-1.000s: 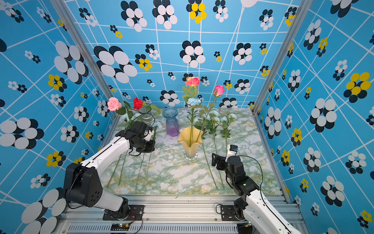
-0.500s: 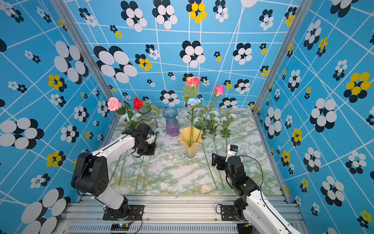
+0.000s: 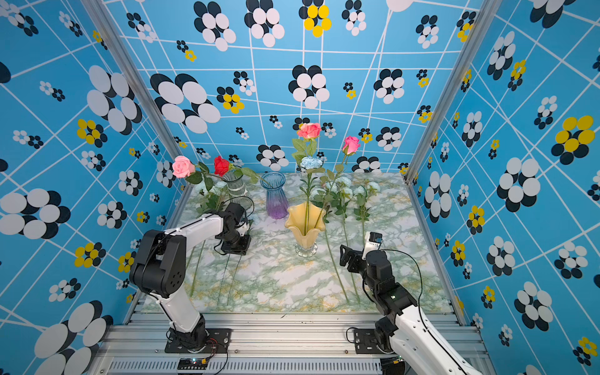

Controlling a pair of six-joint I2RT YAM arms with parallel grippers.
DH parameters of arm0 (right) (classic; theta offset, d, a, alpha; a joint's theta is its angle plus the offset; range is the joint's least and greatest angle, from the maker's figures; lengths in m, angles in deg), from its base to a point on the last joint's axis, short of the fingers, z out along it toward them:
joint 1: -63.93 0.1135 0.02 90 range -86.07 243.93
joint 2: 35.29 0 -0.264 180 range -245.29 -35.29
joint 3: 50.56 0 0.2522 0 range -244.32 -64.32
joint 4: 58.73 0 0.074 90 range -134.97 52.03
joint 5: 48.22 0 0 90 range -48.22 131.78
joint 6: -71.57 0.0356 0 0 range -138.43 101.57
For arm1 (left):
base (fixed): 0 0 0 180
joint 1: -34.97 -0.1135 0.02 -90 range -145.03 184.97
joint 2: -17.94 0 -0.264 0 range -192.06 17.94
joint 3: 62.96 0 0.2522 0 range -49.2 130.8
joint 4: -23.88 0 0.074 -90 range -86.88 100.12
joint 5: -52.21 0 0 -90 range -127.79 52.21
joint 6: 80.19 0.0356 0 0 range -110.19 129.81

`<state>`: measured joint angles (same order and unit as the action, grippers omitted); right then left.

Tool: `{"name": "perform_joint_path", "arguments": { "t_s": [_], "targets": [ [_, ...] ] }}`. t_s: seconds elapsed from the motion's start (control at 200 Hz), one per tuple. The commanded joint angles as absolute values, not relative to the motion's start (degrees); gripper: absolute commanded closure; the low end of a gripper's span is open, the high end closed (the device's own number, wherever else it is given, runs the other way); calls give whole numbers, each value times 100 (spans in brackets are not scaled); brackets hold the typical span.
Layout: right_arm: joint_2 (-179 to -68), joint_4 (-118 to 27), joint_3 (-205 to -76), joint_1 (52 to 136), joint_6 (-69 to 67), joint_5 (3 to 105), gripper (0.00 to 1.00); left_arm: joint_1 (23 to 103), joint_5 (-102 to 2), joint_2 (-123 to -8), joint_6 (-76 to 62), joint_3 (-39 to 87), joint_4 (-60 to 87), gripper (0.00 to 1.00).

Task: Pick out blue flowers from the vase
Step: Place the flower at the center of the board.

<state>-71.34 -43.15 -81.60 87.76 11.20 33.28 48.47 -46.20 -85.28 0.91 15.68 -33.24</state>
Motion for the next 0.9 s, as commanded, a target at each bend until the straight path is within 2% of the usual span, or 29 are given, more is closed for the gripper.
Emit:
{"name": "perform_joint_path", "arguments": {
  "t_s": [0.0, 0.28, 0.42, 0.525, 0.665, 0.784, 0.879, 0.894],
  "targets": [
    [-7071, -4429, -8022, 8800, 1198, 3234, 3, 4798, -4382, -8656, 186, 1689, -3551, 100],
    [-7069, -4436, -8023, 8797, 1203, 3237, 3, 4765, -4183, -8656, 149, 1785, -3572, 100],
    [-7067, -4434, -8021, 8801, 1199, 3228, 3, 4760, -4136, -8661, 138, 1828, -3563, 92],
    [-7073, -4434, -8021, 8801, 1198, 3228, 3, 4754, -4091, -8658, 168, 1868, -3583, 90],
    [-7088, -4439, -8024, 8801, 1199, 3228, 2, 4744, -4078, -8585, 187, 1962, -3678, 81],
    [-7097, -4444, -8023, 8793, 1201, 3227, 2, 4754, -4118, -8431, 160, 2074, -3772, 63],
    [-7106, -4452, -8022, 8792, 1202, 3228, 2, 4763, -4110, -8229, 156, 2165, -3875, 58],
    [-7106, -4453, -8023, 8792, 1200, 3228, 3, 4759, -4113, -8186, 155, 2183, -3903, 53]
  ]
}}
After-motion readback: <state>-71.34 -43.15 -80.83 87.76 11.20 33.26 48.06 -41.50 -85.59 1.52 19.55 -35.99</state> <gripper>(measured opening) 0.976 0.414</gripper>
